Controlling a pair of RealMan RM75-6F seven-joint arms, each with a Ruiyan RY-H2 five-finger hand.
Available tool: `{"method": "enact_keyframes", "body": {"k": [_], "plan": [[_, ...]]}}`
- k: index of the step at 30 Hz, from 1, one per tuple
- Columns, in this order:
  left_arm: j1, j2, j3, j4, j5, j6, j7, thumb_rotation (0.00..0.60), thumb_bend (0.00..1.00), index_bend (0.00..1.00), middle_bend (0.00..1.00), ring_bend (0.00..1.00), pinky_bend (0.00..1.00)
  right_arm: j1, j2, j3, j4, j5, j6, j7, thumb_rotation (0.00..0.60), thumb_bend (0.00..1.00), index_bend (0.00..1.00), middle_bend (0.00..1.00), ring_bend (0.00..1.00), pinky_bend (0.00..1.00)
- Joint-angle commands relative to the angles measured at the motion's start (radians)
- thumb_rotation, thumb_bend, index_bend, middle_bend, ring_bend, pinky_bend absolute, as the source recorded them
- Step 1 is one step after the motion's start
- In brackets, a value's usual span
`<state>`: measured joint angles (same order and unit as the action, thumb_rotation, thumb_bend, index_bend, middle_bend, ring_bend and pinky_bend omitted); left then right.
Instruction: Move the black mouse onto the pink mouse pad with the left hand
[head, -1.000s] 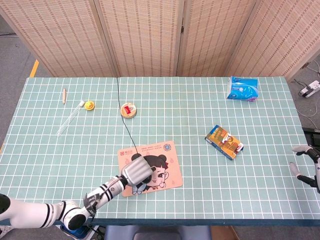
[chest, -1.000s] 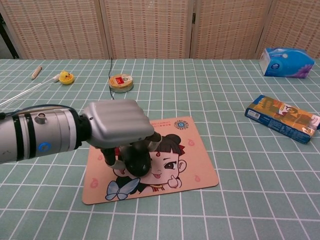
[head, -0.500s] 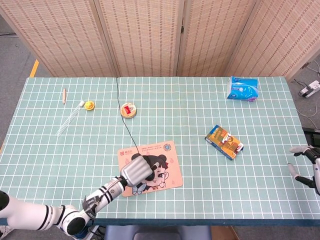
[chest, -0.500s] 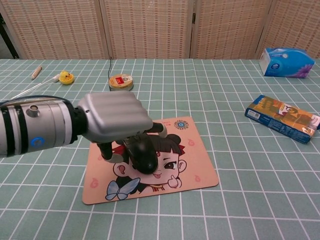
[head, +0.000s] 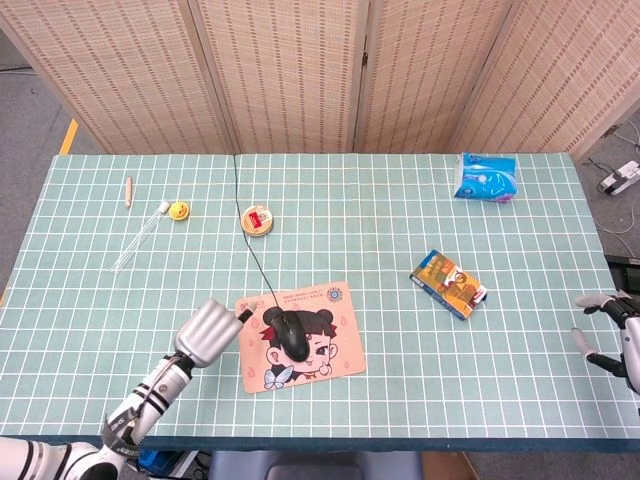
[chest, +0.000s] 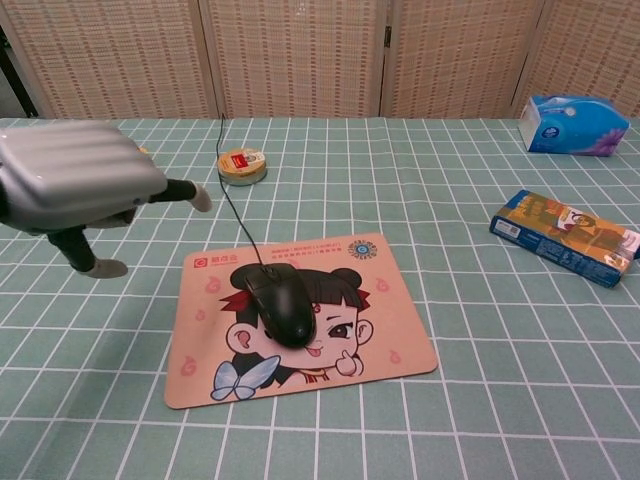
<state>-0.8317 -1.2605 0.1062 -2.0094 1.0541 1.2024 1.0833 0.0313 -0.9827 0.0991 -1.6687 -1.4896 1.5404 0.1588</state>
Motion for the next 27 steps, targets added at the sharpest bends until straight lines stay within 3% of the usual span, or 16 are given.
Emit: {"method": "enact_keyframes", "body": {"k": [1,4,7,13,20,27], "plan": [[0.098,0.08,0.045,-0.024,0.089,0.083,-0.132,0.6,0.25,0.27,0.9,0.95,1.0,0.003,-0.006,0.001,0.001,0.005,-0.005,-0.012,0.6,0.28,0.39,0.47,0.4,0.41],[0.158,0.129,0.075,-0.003,0.157,0.123,-0.222,0.6,0.25,0.29,0.85,0.91,1.0,0.007,-0.013,0.002,0.003,0.015,-0.016,-0.029,0.6,0.28,0.39,0.47,0.4,0.41],[0.22,0.175,0.098,0.024,0.2,0.16,-0.313,0.6,0.25,0.31,0.73,0.79,1.0,0.012,-0.022,0.001,0.004,0.025,-0.029,-0.052,0.6,0.28,0.39,0.47,0.4,0.41],[0.331,0.214,0.111,0.073,0.223,0.224,-0.441,0.6,0.25,0.32,0.57,0.61,0.87,0.024,-0.042,0.003,0.009,0.046,-0.052,-0.097,0.6,0.28,0.39,0.47,0.4,0.41],[0.44,0.236,0.112,0.095,0.187,0.272,-0.507,0.6,0.25,0.39,0.54,0.56,0.68,0.03,-0.06,0.005,0.011,0.075,-0.066,-0.192,0.6,0.28,0.4,0.48,0.4,0.41],[0.532,0.248,0.103,0.118,0.156,0.306,-0.582,0.6,0.25,0.41,0.53,0.56,0.66,0.042,-0.064,0.0,-0.004,0.098,-0.103,-0.229,0.6,0.28,0.4,0.48,0.4,0.41]]}}
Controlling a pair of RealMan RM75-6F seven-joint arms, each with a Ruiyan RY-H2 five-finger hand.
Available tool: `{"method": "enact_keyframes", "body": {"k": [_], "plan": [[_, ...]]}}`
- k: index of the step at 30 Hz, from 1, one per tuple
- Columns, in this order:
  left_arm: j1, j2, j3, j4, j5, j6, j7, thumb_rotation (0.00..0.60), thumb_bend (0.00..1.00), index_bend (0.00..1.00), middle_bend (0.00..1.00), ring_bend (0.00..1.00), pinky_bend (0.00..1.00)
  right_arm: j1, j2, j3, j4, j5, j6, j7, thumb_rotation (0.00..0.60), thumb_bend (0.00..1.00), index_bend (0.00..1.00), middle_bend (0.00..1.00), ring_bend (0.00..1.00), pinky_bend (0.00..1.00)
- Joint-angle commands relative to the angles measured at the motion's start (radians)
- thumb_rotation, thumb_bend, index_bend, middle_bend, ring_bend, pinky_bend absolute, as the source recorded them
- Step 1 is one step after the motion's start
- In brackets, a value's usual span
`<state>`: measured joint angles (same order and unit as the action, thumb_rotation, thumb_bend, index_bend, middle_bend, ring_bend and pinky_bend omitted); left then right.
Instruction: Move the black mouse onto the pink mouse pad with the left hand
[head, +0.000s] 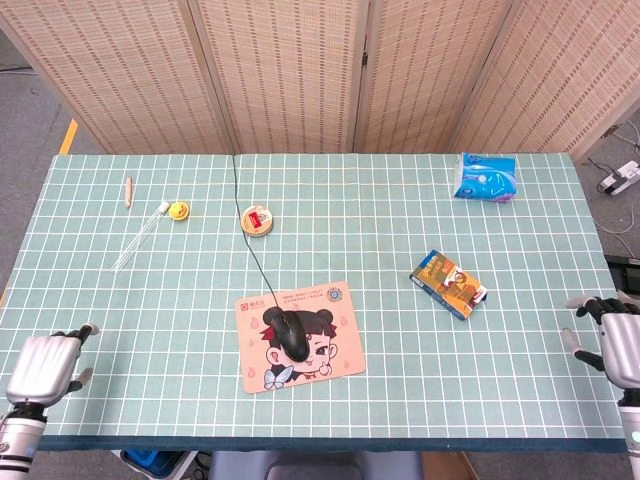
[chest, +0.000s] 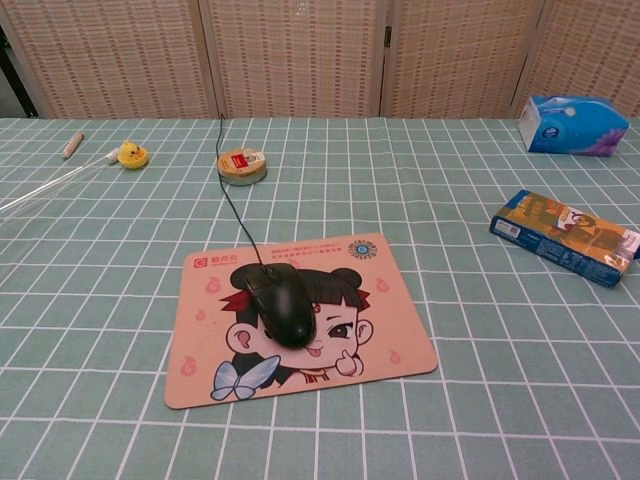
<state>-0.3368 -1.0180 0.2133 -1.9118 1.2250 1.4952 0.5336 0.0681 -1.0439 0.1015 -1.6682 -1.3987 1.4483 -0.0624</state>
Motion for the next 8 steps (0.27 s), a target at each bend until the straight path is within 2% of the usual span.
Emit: {"method": "enact_keyframes", "body": {"k": [1,8], "plan": [[0.04,0.01,-0.005,0.024,-0.018,0.004,-0.028,0.6,0.25,0.41,0.53,0.56,0.66,0.007,-0.004,-0.003,-0.004,0.01,-0.016,-0.009,0.6,0.28,0.4,0.48,0.4,0.41],[0.069,0.028,-0.036,0.033,-0.02,-0.02,-0.067,0.6,0.25,0.41,0.52,0.56,0.66,0.023,-0.016,-0.012,-0.003,0.022,-0.058,-0.025,0.6,0.28,0.4,0.48,0.4,0.41]]}}
